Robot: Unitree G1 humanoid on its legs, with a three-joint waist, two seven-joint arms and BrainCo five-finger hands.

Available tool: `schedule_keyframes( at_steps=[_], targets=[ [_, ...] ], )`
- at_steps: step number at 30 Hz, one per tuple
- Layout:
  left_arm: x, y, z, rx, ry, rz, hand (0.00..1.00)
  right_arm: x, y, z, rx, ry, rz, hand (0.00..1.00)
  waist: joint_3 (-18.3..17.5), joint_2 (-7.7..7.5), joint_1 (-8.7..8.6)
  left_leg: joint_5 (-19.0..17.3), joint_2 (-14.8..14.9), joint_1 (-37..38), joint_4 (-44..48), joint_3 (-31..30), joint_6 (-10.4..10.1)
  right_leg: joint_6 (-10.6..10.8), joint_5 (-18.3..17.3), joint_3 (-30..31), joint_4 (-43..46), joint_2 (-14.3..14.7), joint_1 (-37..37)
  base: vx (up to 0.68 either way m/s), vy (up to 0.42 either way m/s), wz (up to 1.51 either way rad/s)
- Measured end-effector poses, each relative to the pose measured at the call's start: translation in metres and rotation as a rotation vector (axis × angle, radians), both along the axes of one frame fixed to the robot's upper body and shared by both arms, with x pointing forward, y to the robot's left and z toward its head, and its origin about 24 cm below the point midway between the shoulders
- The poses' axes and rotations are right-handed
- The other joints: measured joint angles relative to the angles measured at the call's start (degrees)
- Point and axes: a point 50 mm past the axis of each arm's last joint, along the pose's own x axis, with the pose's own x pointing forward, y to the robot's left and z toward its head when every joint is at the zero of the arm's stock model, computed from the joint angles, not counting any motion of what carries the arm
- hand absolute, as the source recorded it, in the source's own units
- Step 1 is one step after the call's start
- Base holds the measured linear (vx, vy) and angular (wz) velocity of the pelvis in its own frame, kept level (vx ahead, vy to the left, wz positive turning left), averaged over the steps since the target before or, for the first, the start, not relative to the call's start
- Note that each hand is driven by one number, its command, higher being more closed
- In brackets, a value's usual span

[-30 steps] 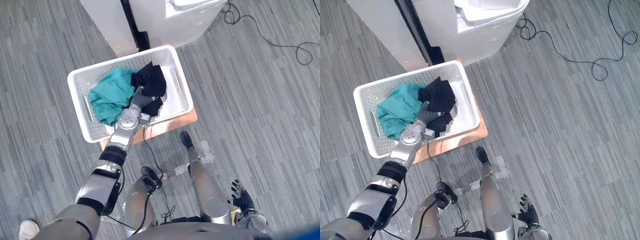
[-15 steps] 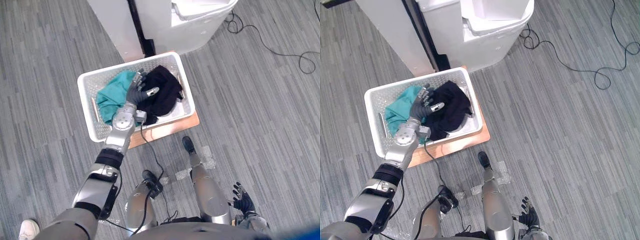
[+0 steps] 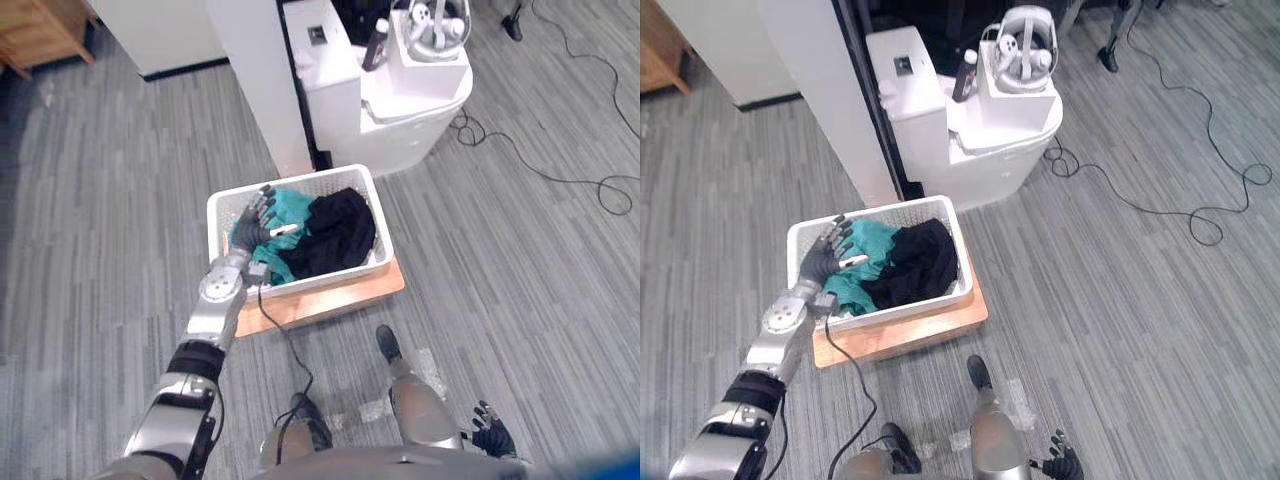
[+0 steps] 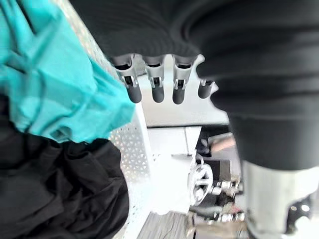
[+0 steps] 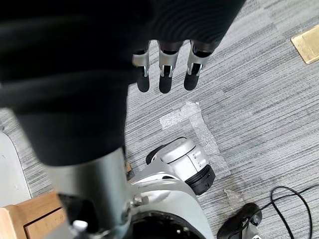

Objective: Tidy the bed and pick cloth on bed and put in laundry

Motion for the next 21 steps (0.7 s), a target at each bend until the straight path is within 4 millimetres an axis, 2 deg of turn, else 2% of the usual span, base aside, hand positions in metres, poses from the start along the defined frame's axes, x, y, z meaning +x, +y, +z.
schedule_keyframes(
  at_steps=[2,4,5,6,7,9,10,12,13,15,16,18,21],
  targets=[
    [-0.013,0.004,-0.015,-0.042,0.043,0.021,0.0,-0.007,-0.001,-0.002,0.003,0.027,-0.013,0.0,-1.64,0.27,0.16,0.29,-0.21,0.46,-1.04,-1.07,-0.15,-0.01,-0.07,-0.54,-0.45,0.05,0.62,0.0,-0.026,0.14],
    [-0.034,0.005,-0.038,-0.115,0.122,0.037,0.0,-0.014,-0.003,-0.002,0.002,0.05,-0.03,0.0,-2.89,0.76,0.74,0.63,-0.25,2.21,-2.53,-1.89,-0.28,0.09,-0.2,-1.46,-1.33,0.14,2.61,0.05,-0.009,0.19],
    [-0.05,0.003,-0.058,-0.185,0.193,0.051,0.0,-0.02,-0.004,-0.003,-0.003,0.069,-0.026,0.0,-4.01,1.14,0.98,0.66,-0.27,2.96,-3.17,-2.64,-0.28,0.14,-0.54,-2.07,-1.35,0.16,3.53,0.04,0.003,0.19],
    [-0.057,0.003,-0.065,-0.215,0.221,0.063,0.0,-0.021,-0.005,-0.003,-0.003,0.073,-0.027,0.0,-4.43,1.26,1.06,0.67,-0.27,3.26,-3.45,-2.72,-0.29,0.13,-0.68,-2.2,-1.35,0.19,3.74,0.05,0.008,0.16],
    [-0.071,0.003,-0.08,-0.264,0.276,0.089,0.0,-0.021,-0.005,-0.003,-0.002,0.074,-0.022,0.0,-4.86,1.34,1.2,0.7,-0.28,4.05,-3.75,-2.76,-0.33,-0.05,-0.84,-2.37,-1.36,0.25,4.46,0.09,0.027,0.06],
    [-0.113,0.001,-0.121,-0.331,0.463,0.152,0.0,-0.025,-0.008,-0.004,-0.003,0.09,-0.019,0.0,-6.28,1.22,2.58,0.93,-0.35,5.86,-4.43,-3.03,-0.22,-0.16,-1.18,-2.74,-1.37,0.33,6.08,0.1,0.038,0.07],
    [-0.12,0.002,-0.126,-0.342,0.482,0.173,0.0,-0.026,-0.008,-0.004,-0.001,0.096,-0.019,0.0,-6.46,1.08,2.74,0.93,-0.38,6.12,-4.59,-3.17,-0.2,-0.13,-1.34,-2.87,-1.37,0.31,6.41,0.07,0.03,0.2],
    [-0.165,0.005,-0.156,-0.364,0.649,0.27,0.0,-0.034,-0.006,-0.006,0.011,0.12,-0.023,0.0,-7.63,0.39,3.83,0.65,-0.47,7.17,-4.71,-4.1,-0.1,0.03,-2.07,-3.75,-1.4,0.08,7.87,0.07,0.031,0.18],
    [-0.172,0.006,-0.16,-0.366,0.676,0.285,0.0,-0.035,-0.006,-0.006,0.011,0.124,-0.018,0.0,-7.88,0.29,4.01,0.57,-0.47,7.38,-4.72,-4.1,-0.1,0.03,-2.13,-3.93,-1.4,0.06,8.05,0.06,0.027,0.07],
    [-0.223,0.007,-0.181,-0.37,0.845,0.357,0.0,-0.04,-0.005,-0.008,0.024,0.141,-0.024,0.0,-8.79,0.14,4.12,0.41,-0.56,8.62,-5.04,-4.88,0.04,-0.09,-2.62,-4.96,-1.43,-0.14,9.6,0.04,0.012,0.15],
    [-0.228,0.007,-0.183,-0.37,0.863,0.365,0.0,-0.04,-0.005,-0.008,0.025,0.143,-0.026,0.0,-8.82,0.15,4.12,0.41,-0.61,8.9,-5.15,-4.94,0.04,-0.15,-2.7,-5.01,-1.43,-0.16,9.81,0.01,0.004,0.11],
    [-0.262,0.003,-0.193,-0.368,0.98,0.407,0.0,-0.046,-0.005,-0.009,0.038,0.158,-0.039,0.0,-10.03,0.14,4.9,0.41,-0.92,8.98,-5.3,-5.4,0.04,-0.12,-2.86,-5.55,-1.46,-0.53,10.09,-0.01,-0.005,0.08],
    [-0.28,-0.008,-0.199,-0.364,1.092,0.416,0.0,-0.056,-0.007,-0.009,0.052,0.176,-0.058,0.0,-10.32,0.53,6.0,0.4,-1.08,9.89,-5.24,-5.85,0.06,-0.1,-2.98,-6.21,-1.49,-0.88,11.32,-0.05,-0.022,0.1]
  ],
)
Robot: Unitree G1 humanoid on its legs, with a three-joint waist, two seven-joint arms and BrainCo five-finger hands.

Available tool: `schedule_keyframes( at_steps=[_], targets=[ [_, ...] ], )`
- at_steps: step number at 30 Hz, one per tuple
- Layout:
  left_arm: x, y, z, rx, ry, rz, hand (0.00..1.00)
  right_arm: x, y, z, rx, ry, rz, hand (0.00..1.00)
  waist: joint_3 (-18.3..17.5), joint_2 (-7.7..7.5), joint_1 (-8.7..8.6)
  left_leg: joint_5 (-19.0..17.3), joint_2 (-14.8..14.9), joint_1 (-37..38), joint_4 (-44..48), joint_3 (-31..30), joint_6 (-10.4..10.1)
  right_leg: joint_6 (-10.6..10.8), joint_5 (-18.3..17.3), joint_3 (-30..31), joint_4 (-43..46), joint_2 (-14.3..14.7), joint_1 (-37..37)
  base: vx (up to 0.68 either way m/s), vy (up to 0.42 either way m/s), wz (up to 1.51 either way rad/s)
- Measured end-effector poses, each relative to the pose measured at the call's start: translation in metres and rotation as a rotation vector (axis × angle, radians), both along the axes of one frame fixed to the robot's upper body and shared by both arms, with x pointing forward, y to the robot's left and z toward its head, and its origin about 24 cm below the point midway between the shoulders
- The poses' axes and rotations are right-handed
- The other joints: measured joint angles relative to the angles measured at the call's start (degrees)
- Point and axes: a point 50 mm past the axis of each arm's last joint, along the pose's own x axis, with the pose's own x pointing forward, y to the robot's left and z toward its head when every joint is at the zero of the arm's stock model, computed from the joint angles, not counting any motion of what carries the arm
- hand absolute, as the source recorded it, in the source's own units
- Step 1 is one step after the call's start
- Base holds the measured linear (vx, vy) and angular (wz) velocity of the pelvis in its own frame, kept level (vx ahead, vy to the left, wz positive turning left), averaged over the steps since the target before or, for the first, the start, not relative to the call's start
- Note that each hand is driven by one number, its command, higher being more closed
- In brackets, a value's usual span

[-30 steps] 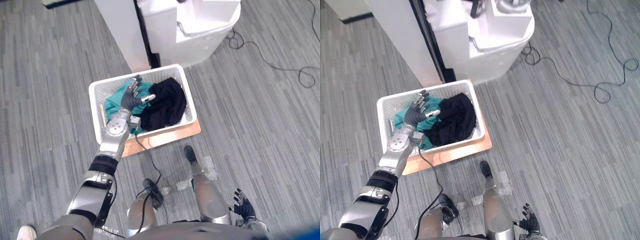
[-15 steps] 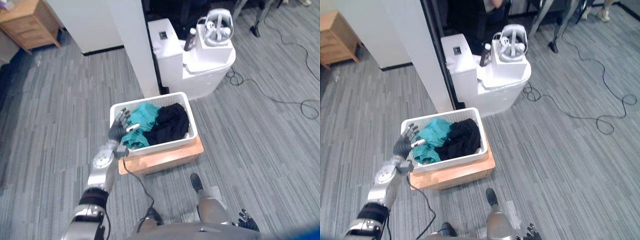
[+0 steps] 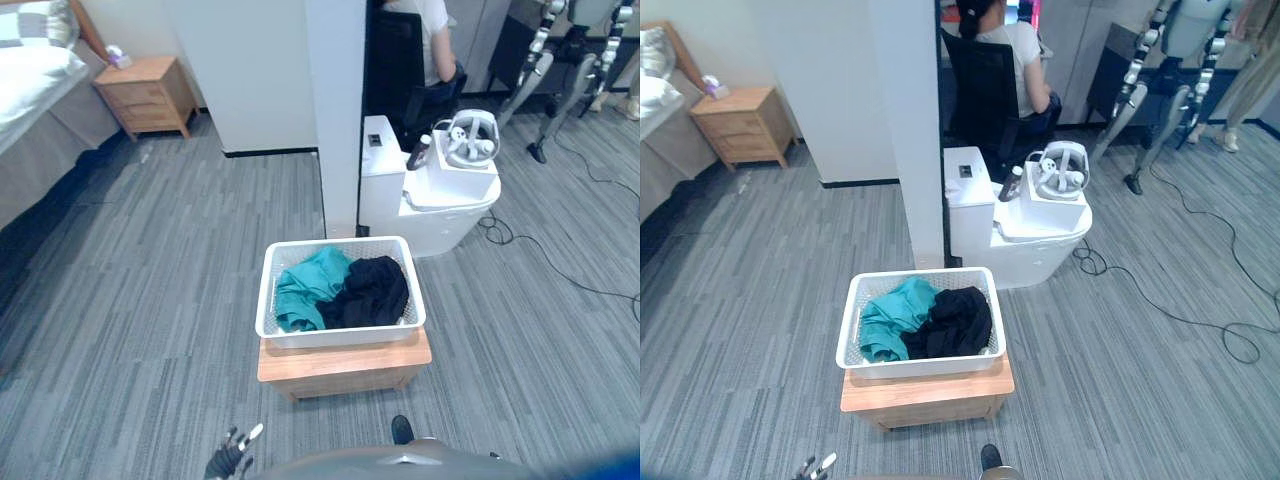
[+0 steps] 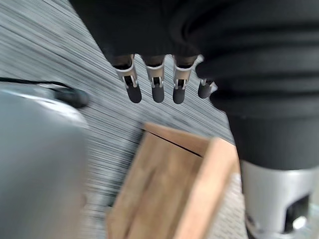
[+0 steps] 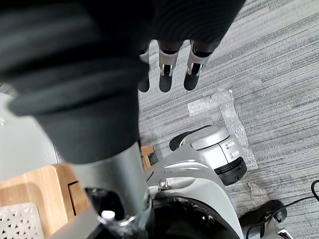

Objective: Tidy the bed and pick cloth on bed and put in laundry

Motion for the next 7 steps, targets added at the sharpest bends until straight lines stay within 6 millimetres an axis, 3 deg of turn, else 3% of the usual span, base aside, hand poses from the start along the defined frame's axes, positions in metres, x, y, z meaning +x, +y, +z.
schedule_keyframes(
  at_steps=[3,7],
  targets=[
    [-0.018,-0.008,-0.005,-0.021,0.128,0.034,0.0,-0.001,0.0,0.0,0.007,0.003,0.004,0.0,-0.91,0.33,0.14,-0.36,0.15,0.02,-0.05,-0.63,-0.5,0.01,-0.56,-0.56,-0.3,0.01,-0.01,-0.07,-0.044,0.09],
    [-0.024,-0.01,-0.007,-0.023,0.198,0.077,0.0,-0.003,0.001,-0.001,0.014,0.02,0.007,0.0,-1.1,0.41,0.37,-0.59,0.21,-0.14,-0.16,-1.47,-0.23,-0.01,-0.92,-1.01,-0.31,0.02,0.1,-0.04,-0.038,0.05]
  ],
)
